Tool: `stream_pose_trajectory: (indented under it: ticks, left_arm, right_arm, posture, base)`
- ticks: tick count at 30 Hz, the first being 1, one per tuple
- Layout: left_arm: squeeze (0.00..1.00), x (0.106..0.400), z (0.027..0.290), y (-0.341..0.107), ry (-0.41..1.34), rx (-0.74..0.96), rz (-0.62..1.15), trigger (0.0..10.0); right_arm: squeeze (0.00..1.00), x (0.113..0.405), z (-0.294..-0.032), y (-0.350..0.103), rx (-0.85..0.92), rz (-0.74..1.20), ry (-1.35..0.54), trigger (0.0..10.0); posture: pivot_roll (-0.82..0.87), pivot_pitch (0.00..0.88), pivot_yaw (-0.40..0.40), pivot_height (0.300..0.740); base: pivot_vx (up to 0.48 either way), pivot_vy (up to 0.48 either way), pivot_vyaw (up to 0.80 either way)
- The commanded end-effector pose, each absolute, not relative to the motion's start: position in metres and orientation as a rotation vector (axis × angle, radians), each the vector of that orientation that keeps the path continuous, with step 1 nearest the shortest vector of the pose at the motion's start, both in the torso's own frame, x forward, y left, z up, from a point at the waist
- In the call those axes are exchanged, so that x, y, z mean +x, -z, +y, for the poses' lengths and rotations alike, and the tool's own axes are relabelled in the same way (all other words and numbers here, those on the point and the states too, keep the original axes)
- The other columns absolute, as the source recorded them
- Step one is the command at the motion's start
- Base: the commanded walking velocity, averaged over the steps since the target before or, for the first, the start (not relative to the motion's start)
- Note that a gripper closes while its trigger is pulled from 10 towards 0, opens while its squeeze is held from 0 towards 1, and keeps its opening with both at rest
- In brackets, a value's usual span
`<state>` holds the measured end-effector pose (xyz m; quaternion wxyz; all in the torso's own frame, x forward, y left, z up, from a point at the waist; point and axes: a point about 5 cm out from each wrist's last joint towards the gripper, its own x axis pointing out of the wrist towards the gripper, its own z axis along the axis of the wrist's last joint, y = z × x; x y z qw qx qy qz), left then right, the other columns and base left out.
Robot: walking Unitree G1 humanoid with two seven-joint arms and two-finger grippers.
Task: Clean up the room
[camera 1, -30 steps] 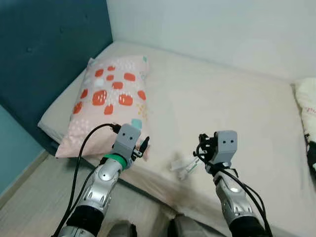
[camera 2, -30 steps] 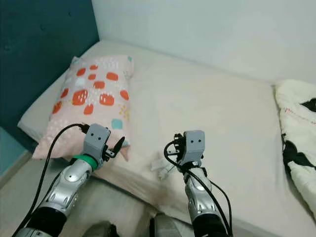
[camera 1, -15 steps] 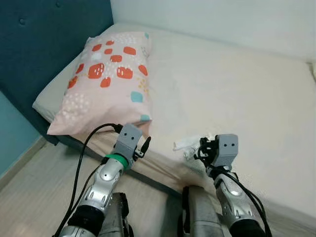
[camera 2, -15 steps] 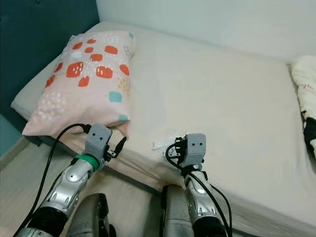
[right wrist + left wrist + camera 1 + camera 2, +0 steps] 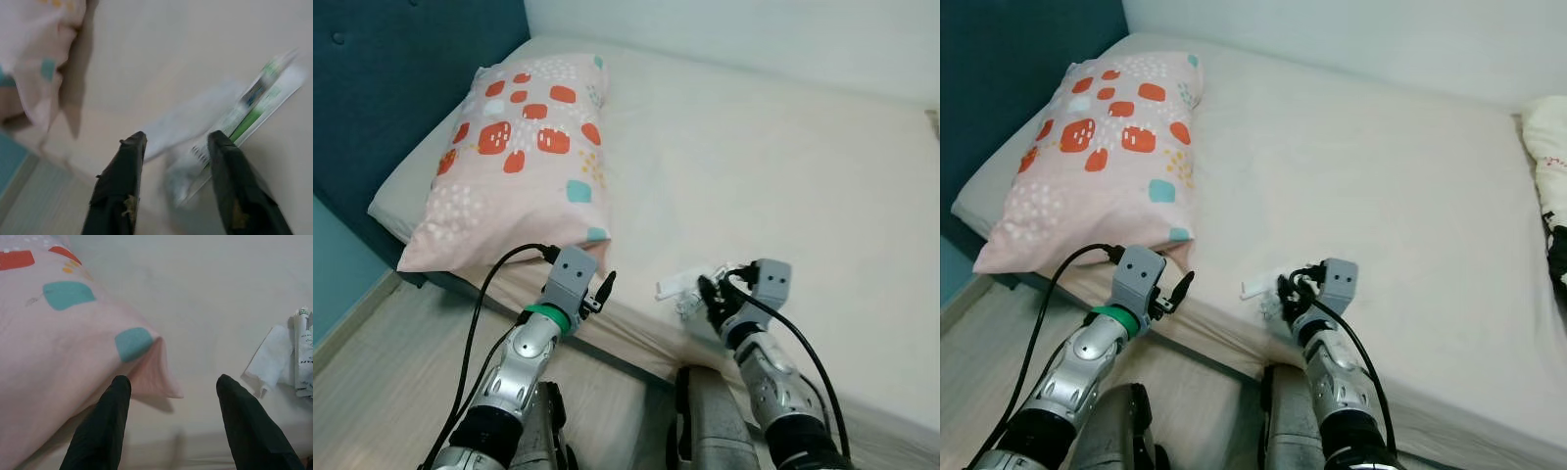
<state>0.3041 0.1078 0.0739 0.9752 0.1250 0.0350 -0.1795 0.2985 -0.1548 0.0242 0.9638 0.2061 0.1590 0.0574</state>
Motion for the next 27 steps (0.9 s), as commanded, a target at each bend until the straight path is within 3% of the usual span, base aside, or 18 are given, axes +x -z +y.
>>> stream_pose_trajectory:
  ticks: [1,2,3,4,11,15,27]
  left_arm:
    - [0.00,0.302,0.107,-0.072,0.371,0.267,0.083,10.0]
    - [0.00,0.302,0.107,-0.073,0.368,0.265,0.080,10.0]
    - [0.00,0.302,0.107,-0.073,0.368,0.265,0.080,10.0]
    - [0.00,0.303,0.107,-0.075,0.365,0.264,0.075,10.0]
    - [0.00,0.302,0.106,-0.078,0.365,0.264,0.066,10.0]
    - [0.00,0.299,0.105,-0.081,0.365,0.262,0.056,10.0]
    - [0.00,0.286,0.097,-0.093,0.376,0.231,0.034,10.0]
  right_arm:
    - [1.00,0.300,-0.158,-0.018,0.464,0.375,-0.073,10.0]
    - [0.93,0.303,-0.161,-0.019,0.470,0.388,-0.040,10.0]
    - [0.93,0.303,-0.161,-0.019,0.470,0.388,-0.040,10.0]
    - [0.00,0.309,-0.166,-0.021,0.465,0.400,0.012,10.0]
    - [0.00,0.323,-0.173,-0.034,0.453,0.376,0.072,10.0]
    - [0.00,0.328,-0.172,-0.035,0.556,0.411,0.082,10.0]
    - [0.00,0.325,-0.179,-0.026,0.567,0.477,0.167,10.0]
  posture:
    - [-0.03,0.004,0.052,0.600]
    - [-0.02,0.016,0.049,0.600]
    - [-0.02,0.016,0.049,0.600]
    - [-0.02,0.025,0.046,0.600]
    - [-0.01,0.042,0.044,0.600]
    - [0.02,0.077,0.044,0.600]
    - [0.05,0.186,0.045,0.600]
  base:
    - [0.000,0.000,0.00]
    - [0.000,0.000,0.00]
    - [0.000,0.000,0.00]
    - [0.000,0.000,0.00]
    - [0.000,0.000,0.00]
    - [0.000,0.000,0.00]
    - [0.000,0.000,0.00]
